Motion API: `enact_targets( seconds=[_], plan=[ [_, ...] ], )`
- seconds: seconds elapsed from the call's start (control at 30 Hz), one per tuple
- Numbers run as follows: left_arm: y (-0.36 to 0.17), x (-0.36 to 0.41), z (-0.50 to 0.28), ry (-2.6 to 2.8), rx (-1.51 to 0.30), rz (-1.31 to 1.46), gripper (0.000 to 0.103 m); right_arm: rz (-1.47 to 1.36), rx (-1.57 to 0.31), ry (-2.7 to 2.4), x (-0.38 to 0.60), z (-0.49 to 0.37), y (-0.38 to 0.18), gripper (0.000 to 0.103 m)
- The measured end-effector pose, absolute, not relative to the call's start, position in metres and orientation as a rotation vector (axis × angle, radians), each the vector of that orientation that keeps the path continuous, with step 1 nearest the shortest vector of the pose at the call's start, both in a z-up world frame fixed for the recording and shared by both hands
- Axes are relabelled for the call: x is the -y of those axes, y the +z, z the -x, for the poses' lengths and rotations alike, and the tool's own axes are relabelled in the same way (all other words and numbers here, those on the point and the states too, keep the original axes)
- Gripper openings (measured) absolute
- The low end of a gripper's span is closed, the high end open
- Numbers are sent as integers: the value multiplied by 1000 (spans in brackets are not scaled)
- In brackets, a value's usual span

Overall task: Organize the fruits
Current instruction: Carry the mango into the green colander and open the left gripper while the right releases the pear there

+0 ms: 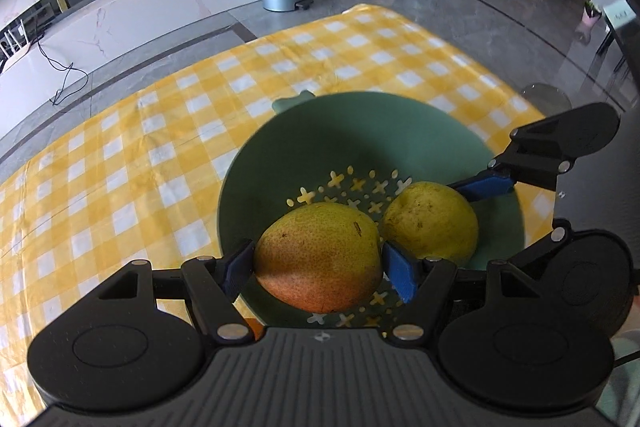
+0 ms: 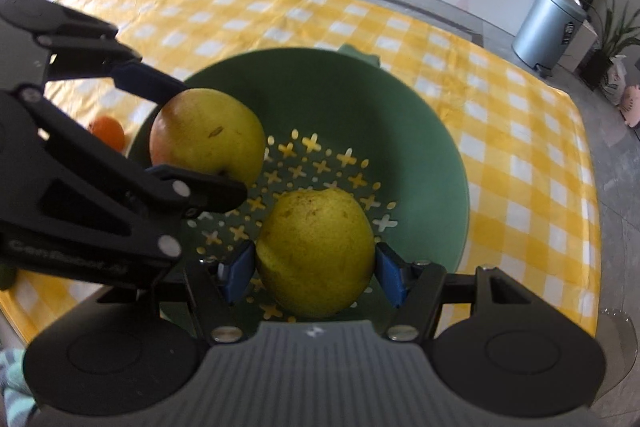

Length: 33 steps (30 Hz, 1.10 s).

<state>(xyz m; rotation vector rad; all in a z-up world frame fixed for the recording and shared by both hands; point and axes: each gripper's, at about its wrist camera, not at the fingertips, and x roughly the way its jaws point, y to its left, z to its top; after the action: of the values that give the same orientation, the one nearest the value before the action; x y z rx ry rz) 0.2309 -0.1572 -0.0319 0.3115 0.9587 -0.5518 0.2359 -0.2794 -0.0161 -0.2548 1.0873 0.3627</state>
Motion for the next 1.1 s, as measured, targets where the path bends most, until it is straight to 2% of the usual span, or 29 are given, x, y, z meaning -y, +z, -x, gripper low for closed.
enact_targets(
  seconds=[0.77, 0.93, 1.1],
  plan=[
    [-47, 173, -242, -520, -994, -407, 80, 388, -1172, 400, 268, -253, -33, 63],
    [-48, 175, -244, -511, -999, -422, 84, 397, -1192, 407, 268, -256, -33, 63],
    [-46, 174, -246, -509, -1002, -397, 86, 413, -1197, 405, 270, -259, -31, 68]
  ],
)
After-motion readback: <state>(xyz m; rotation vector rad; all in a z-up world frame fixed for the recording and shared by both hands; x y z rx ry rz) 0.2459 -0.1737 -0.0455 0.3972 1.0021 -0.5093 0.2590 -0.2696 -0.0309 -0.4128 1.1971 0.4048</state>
